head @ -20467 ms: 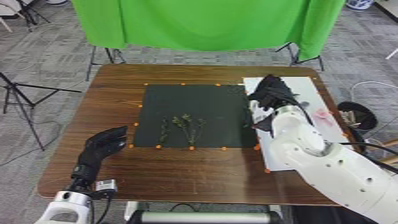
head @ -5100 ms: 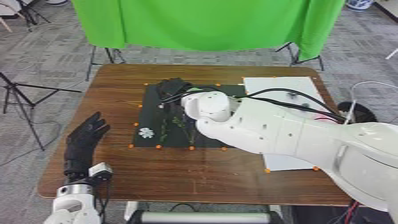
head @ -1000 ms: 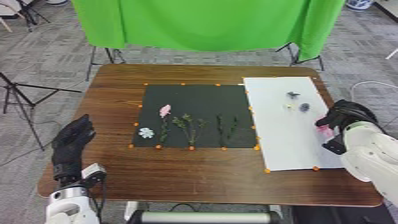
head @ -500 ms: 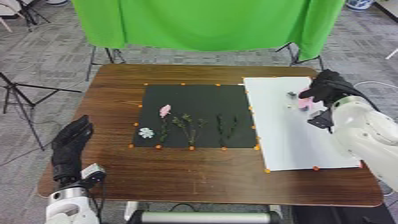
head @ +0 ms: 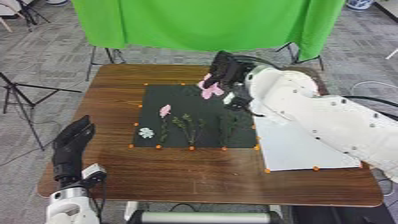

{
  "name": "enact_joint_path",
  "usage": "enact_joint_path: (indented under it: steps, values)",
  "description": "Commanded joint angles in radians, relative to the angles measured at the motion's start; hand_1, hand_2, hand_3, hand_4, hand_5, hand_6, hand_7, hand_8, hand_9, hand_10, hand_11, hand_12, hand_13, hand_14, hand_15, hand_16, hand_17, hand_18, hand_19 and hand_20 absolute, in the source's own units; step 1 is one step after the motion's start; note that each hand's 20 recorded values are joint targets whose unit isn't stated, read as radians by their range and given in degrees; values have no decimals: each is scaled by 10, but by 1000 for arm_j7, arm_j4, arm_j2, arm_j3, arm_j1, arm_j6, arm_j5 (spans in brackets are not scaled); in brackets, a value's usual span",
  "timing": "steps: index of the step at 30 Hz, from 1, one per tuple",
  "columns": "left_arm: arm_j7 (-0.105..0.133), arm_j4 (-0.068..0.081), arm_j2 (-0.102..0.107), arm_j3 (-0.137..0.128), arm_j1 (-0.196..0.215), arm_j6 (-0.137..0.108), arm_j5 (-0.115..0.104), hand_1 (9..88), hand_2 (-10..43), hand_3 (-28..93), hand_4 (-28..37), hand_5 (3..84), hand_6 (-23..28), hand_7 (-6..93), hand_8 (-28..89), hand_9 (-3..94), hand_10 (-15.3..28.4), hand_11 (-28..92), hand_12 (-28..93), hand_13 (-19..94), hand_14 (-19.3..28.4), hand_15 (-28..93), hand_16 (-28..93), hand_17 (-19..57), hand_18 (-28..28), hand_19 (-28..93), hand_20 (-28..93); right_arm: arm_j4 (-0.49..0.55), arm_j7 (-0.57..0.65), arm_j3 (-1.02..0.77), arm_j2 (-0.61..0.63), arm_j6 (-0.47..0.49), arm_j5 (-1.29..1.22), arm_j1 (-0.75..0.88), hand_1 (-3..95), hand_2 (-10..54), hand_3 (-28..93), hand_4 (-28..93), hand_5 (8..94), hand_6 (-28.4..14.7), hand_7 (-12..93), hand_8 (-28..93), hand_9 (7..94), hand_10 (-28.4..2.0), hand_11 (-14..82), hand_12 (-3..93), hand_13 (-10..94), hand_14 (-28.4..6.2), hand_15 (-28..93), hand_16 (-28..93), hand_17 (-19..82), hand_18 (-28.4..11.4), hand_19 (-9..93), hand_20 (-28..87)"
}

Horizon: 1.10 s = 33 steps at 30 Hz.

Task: Arrange flowers

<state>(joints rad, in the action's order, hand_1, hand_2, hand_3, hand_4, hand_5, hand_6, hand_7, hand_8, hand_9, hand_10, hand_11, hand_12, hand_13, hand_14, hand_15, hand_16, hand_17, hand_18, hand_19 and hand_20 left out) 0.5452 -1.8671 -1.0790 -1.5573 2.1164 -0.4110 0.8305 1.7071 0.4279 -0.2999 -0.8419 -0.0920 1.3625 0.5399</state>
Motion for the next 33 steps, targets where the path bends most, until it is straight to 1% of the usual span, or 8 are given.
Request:
enact_joint_path:
  steps: [1, 4, 5, 6, 7, 9, 23, 33]
  values:
    - [0, 19, -26, 41, 5, 3, -13, 405, -94, 740, -148, 487, -13, 259, -109, 362, 99, 245, 142, 353, 129, 183, -6, 174, 108, 149, 230, -61, -11, 94, -170, 63, 8, -56, 557, -95, 645, -170, 829, 17, 226, 53, 755, -123, 95, 236, 916, 2, 680, 276, 677, -126, 932, 659]
    - [-1, 19, -26, 45, 1, 4, -15, 405, -94, 741, -150, 486, -14, 263, -113, 363, 99, 245, 142, 354, 128, 181, -5, 174, 108, 145, 231, -90, -8, 127, -199, 80, 24, -61, 551, -95, 647, -170, 830, 16, 227, 52, 706, -129, 105, 177, 903, 0, 681, 275, 667, -124, 932, 656]
    - [-2, 19, -26, 46, 0, 3, -13, 404, -94, 742, -150, 486, -14, 265, -113, 363, 99, 245, 142, 355, 127, 181, -5, 173, 108, 144, 231, -100, -6, 136, -208, 86, 38, -62, 549, -95, 648, -170, 831, 16, 227, 52, 697, -128, 100, 172, 899, -1, 680, 275, 663, -125, 932, 654]
    - [-10, 23, -30, 38, -3, 14, -8, 403, -94, 744, -150, 486, -14, 266, -114, 363, 98, 246, 142, 355, 126, 179, -5, 172, 108, 142, 231, -116, -5, 149, -223, 88, 49, -66, 549, -95, 649, -170, 831, 16, 227, 53, 690, -128, 96, 169, 897, -2, 680, 275, 660, -126, 932, 652]
    - [-5, 23, -26, 42, -3, 12, -12, 402, -95, 746, -151, 485, -15, 267, -115, 363, 98, 246, 142, 356, 126, 179, -5, 172, 108, 141, 230, -121, -3, 162, -227, 82, 59, -69, 549, -95, 648, -172, 831, 16, 227, 53, 687, -128, 94, 167, 896, -3, 681, 274, 659, -127, 932, 650]
    - [-9, 24, -27, 38, -5, 17, -9, 402, -95, 748, -153, 484, -16, 269, -116, 363, 97, 247, 142, 357, 125, 177, -4, 171, 107, 138, 230, -130, 10, 158, -240, 96, 96, -54, 547, -95, 650, -172, 830, 16, 227, 53, 678, -130, 91, 164, 894, -4, 680, 273, 655, -127, 932, 646]
    - [-22, 38, -25, 48, -32, 36, -4, 398, -95, 751, -158, 486, -16, 270, -118, 365, 99, 250, 140, 357, 126, 178, -3, 160, 106, 129, 224, -248, 78, 189, -312, 100, 103, -58, 541, -95, 649, -176, 820, 16, 227, 60, 661, -137, 90, 155, 886, -14, 681, 265, 647, -132, 932, 633]
    - [-21, 38, -26, 50, -30, 33, -8, 393, -95, 750, -157, 487, -15, 264, -116, 365, 99, 253, 140, 354, 128, 184, -3, 145, 104, 119, 211, -308, 121, 168, -334, 116, 40, -45, 535, -95, 647, -180, 802, 23, 227, 58, 663, -138, 91, 154, 887, -19, 675, 260, 646, -135, 932, 626]
